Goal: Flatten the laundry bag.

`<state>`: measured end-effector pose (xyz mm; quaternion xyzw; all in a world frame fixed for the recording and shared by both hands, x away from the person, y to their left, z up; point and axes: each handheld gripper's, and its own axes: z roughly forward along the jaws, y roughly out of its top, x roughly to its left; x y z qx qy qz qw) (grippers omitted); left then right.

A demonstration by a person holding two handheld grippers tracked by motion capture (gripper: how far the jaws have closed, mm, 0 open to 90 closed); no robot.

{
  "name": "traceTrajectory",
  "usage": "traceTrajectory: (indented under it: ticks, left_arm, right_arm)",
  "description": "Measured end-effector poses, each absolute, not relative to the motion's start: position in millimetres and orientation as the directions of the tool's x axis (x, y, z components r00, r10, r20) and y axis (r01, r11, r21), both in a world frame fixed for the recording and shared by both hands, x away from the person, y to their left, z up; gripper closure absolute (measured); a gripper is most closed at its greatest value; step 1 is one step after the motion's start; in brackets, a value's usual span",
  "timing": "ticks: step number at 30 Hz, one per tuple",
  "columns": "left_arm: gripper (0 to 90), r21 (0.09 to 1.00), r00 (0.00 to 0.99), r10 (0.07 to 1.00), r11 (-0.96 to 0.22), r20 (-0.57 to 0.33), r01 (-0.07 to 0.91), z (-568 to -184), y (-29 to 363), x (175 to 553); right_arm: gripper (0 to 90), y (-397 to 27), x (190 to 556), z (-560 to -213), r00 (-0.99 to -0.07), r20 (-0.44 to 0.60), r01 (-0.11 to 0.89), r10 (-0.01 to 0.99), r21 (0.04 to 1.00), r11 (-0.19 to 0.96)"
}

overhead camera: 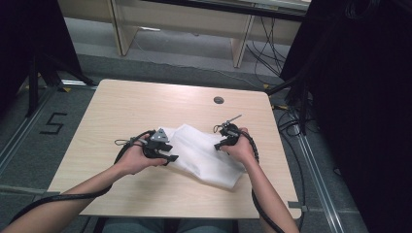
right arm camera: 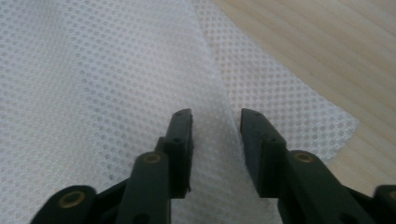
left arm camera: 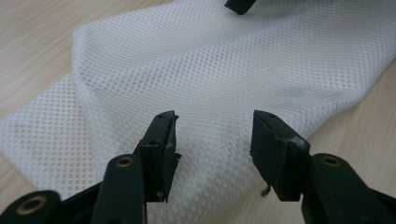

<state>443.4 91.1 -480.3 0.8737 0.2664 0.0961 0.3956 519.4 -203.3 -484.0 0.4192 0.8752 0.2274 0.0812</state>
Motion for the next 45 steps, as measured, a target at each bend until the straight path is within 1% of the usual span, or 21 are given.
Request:
traceTrajectory:
  ticks: [5, 8, 9, 15, 21, 23, 25, 26, 27, 28, 29, 31, 32, 33, 38, 40, 41, 42, 43, 44, 45]
  left_arm:
    - [48.4, 0.730, 0.838, 0.542, -0.547, -0.064, 0.409, -488, 87, 445]
    - [48.4, 0.712, 0.852, 0.522, -0.585, -0.036, 0.388, -489, 88, 446]
    - [48.5, 0.719, 0.843, 0.536, -0.566, -0.049, 0.402, -490, 87, 445]
    - [48.6, 0.706, 0.847, 0.530, -0.584, -0.043, 0.402, -495, 86, 445]
    - [48.7, 0.705, 0.844, 0.534, -0.577, -0.056, 0.412, -498, 84, 444]
    - [48.7, 0.692, 0.856, 0.516, -0.605, -0.036, 0.394, -498, 85, 445]
    - [48.7, 0.695, 0.851, 0.524, -0.596, -0.042, 0.401, -500, 84, 444]
    - [48.8, 0.666, 0.869, 0.494, -0.643, -0.018, 0.379, -500, 86, 445]
    - [49.0, 0.692, 0.853, 0.520, -0.601, -0.041, 0.400, -502, 83, 443]
    - [49.1, 0.692, 0.853, 0.520, -0.601, -0.041, 0.400, -502, 83, 443]
    - [49.1, 0.659, 0.874, 0.486, -0.655, -0.008, 0.370, -500, 86, 445]
    - [49.1, 0.689, 0.854, 0.520, -0.605, -0.039, 0.399, -503, 83, 442]
    - [49.1, 0.665, 0.870, 0.493, -0.646, -0.012, 0.375, -502, 85, 444]
    - [49.0, 0.684, 0.857, 0.514, -0.614, -0.031, 0.393, -504, 83, 443]
    - [49.0, 0.695, 0.846, 0.530, -0.588, -0.055, 0.414, -505, 84, 442]
    - [48.6, 0.688, 0.852, 0.522, -0.604, -0.039, 0.402, -504, 86, 442]
    - [48.1, 0.694, 0.849, 0.527, -0.596, -0.040, 0.403, -504, 86, 442]
    - [47.4, 0.696, 0.847, 0.530, -0.589, -0.050, 0.410, -504, 87, 442]
    - [46.6, 0.696, 0.847, 0.530, -0.590, -0.049, 0.410, -502, 88, 441]
    - [45.5, 0.696, 0.854, 0.519, -0.600, -0.037, 0.395, -500, 90, 441]
    - [45.2, 0.702, 0.852, 0.522, -0.594, -0.037, 0.394, -498, 91, 440]
  right_arm:
    - [86.0, -196, 520, -481, -0.678, 0.042, 0.676, 0.734, 0.428, 0.600]
    - [88.9, -193, 518, -478, -0.691, 0.026, 0.663, 0.723, 0.422, 0.618]
    - [89.0, -191, 517, -476, -0.690, 0.030, 0.662, 0.724, 0.430, 0.614]
    - [89.5, -187, 508, -451, -0.714, 0.018, 0.615, 0.700, 0.494, 0.614]
    - [89.5, -182, 500, -438, -0.727, 0.012, 0.593, 0.687, 0.516, 0.618]
    - [89.5, -180, 497, -435, -0.735, 0.014, 0.582, 0.678, 0.527, 0.620]
    - [89.5, -178, 495, -433, -0.732, 0.015, 0.584, 0.681, 0.528, 0.617]
    - [89.6, -175, 490, -428, -0.742, 0.011, 0.566, 0.670, 0.545, 0.618]
    - [89.6, -174, 488, -427, -0.747, 0.011, 0.558, 0.665, 0.554, 0.618]
    - [89.6, -172, 486, -424, -0.753, 0.016, 0.551, 0.658, 0.562, 0.617]
    - [89.6, -172, 486, -424, -0.753, 0.016, 0.551, 0.658, 0.562, 0.617]
    - [89.6, -165, 476, -417, -0.761, 0.016, 0.530, 0.649, 0.592, 0.607]
    - [89.6, -164, 473, -414, -0.770, 0.004, 0.515, 0.638, 0.595, 0.618]
    - [89.6, -162, 468, -412, -0.773, 0.012, 0.510, 0.635, 0.608, 0.609]
    - [89.6, -155, 450, -400, -0.797, -0.007, 0.459, 0.603, 0.643, 0.613]
    - [89.6, -152, 443, -397, -0.809, 0.000, 0.446, 0.588, 0.650, 0.615]
    - [89.6, -152, 442, -395, -0.830, -0.011, 0.418, 0.557, 0.650, 0.635]
    - [89.6, -151, 438, -395, -0.824, -0.014, 0.422, 0.567, 0.652, 0.629]
    - [89.6, -151, 437, -396, -0.834, -0.022, 0.403, 0.552, 0.659, 0.635]
    - [89.6, -151, 434, -395, -0.825, -0.007, 0.427, 0.565, 0.647, 0.632]
    - [89.6, -151, 434, -397, -0.827, -0.024, 0.408, 0.562, 0.662, 0.628]
